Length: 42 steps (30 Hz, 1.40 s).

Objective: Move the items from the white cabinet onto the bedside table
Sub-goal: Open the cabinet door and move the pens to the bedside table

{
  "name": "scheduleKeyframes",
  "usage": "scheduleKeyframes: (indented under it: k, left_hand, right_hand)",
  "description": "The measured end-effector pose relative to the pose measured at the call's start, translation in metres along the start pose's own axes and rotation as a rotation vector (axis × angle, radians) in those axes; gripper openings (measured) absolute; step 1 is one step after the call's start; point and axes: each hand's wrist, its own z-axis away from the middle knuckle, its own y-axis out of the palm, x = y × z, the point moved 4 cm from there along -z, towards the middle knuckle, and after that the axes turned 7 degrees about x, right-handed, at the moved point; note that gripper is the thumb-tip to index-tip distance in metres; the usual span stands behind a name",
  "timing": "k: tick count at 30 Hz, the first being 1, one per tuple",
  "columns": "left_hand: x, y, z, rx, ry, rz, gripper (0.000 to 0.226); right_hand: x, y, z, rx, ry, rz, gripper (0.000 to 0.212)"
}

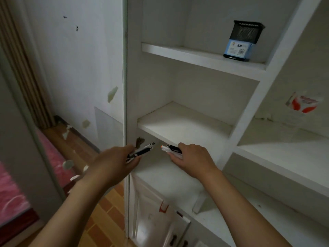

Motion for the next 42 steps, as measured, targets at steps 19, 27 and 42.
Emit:
scheduleKeyframes:
  k: [19,27,42]
  left_hand:
    - [-0.013,0.039,0.237,0.1,-0.239,-0.2,0.021]
    - [0.031,0.001,0.363,0.102,-0.461,-0.301,0.022]
    - [0.152,-0.091,0.701,-0.053,-0.795,-0.334,0.039]
  right_hand:
    - [0.078,0.08,0.13,0.129,-0.398,-0.148,0.049]
    - [0.188,0.072,0.158,0.133,-0.6,-0.138,0.054]
    - [0.524,0.057,0.299,0.121,-1.005,-0.11,0.051]
